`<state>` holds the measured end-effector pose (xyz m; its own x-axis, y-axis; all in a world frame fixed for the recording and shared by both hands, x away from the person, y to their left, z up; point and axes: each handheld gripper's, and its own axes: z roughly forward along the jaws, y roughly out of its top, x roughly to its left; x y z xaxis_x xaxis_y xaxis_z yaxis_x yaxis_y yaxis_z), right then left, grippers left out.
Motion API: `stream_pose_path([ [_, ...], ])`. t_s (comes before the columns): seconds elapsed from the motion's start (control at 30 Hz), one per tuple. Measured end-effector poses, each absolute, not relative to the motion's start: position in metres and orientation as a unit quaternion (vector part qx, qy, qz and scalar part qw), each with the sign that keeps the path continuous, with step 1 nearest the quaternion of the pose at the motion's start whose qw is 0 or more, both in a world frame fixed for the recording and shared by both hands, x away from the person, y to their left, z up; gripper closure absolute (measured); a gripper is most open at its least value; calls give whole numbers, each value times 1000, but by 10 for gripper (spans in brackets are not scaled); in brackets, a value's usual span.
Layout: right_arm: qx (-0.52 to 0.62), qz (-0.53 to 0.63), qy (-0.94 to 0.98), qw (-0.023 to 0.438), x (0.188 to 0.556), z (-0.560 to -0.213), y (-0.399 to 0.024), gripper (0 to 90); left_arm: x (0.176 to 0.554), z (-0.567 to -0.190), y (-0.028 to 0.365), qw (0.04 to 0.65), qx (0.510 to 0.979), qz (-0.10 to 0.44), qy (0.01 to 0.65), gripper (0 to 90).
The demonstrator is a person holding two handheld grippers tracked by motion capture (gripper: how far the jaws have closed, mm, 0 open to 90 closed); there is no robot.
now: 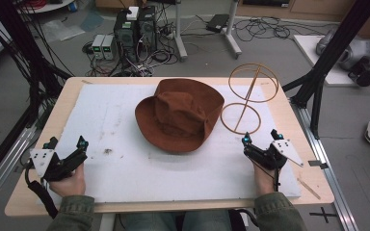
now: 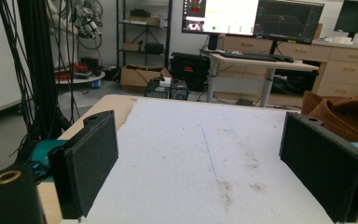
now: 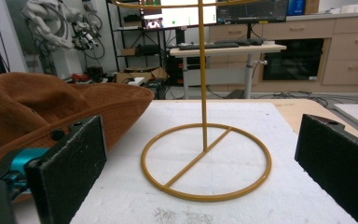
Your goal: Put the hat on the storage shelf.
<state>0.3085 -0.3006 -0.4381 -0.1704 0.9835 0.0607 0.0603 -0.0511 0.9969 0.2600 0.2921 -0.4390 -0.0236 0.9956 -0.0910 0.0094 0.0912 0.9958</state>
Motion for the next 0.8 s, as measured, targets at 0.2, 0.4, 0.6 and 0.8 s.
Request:
stream_pose_path([
  [0.2,482,541,540,428,308,-438,-301,18,260,-438,290,514,473,480,531,119],
  [0.4,487,535,545,423,309,-439,-300,18,262,-435,288,516,485,479,518,118],
  [0.6,491,544,538,417,308,-438,-301,18,262,-425,286,525,481,476,516,118],
  [0.8,494,548,537,409,308,-439,-301,18,257,-404,280,541,488,485,484,118],
])
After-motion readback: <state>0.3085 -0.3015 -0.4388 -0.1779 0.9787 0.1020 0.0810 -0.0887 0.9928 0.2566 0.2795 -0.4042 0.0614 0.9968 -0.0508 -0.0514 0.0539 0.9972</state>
